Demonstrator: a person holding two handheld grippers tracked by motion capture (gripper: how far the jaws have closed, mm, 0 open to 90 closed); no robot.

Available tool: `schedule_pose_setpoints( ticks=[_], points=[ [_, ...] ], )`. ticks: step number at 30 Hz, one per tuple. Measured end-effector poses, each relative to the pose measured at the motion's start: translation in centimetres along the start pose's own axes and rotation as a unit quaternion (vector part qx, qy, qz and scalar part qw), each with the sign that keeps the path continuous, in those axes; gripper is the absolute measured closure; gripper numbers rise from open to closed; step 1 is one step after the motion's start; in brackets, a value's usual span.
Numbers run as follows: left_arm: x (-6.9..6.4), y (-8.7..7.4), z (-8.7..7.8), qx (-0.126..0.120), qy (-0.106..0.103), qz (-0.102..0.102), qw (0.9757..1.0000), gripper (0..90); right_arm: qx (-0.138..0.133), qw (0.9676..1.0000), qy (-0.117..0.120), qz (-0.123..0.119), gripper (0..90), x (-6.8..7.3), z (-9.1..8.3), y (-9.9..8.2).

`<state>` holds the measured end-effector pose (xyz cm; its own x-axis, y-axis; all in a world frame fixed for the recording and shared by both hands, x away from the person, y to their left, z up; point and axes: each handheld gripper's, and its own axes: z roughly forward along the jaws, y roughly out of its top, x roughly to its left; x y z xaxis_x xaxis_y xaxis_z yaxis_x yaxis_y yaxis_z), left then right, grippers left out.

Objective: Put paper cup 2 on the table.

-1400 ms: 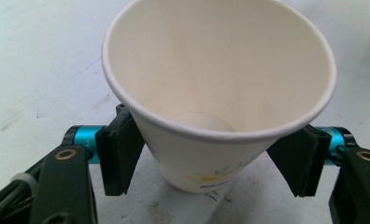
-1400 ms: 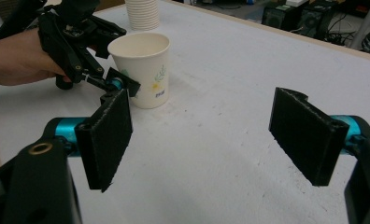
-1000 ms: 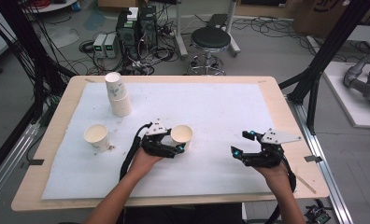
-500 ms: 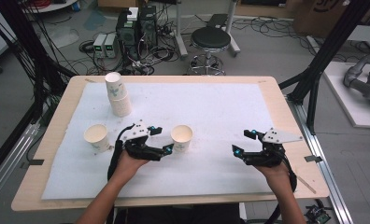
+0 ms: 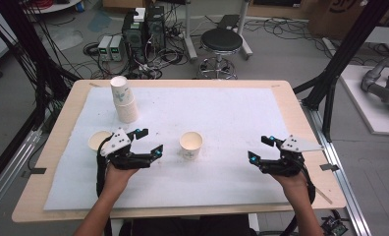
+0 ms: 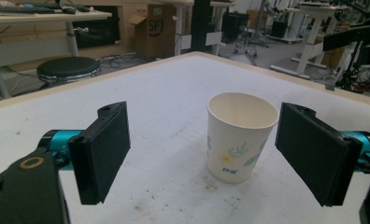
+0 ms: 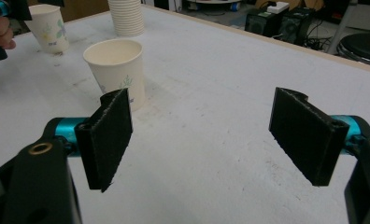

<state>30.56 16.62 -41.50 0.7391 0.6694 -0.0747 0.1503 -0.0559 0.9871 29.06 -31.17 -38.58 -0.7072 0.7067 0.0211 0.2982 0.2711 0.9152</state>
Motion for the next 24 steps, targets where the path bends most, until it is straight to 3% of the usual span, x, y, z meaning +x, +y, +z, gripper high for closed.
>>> schedule_pose_setpoints(
  ticks=[7,24],
  points=[
    [-0.1,0.2,-1.4,-0.020,0.011,0.000,0.9997,18.0,-0.006,1.0000,-0.007,0.004,21.9,0.0,-0.5,0.1],
    [-0.2,0.4,-2.5,-0.031,0.011,-0.004,0.9994,18.0,-0.004,0.9999,0.002,-0.013,21.9,0.9,0.1,0.6]
  ],
)
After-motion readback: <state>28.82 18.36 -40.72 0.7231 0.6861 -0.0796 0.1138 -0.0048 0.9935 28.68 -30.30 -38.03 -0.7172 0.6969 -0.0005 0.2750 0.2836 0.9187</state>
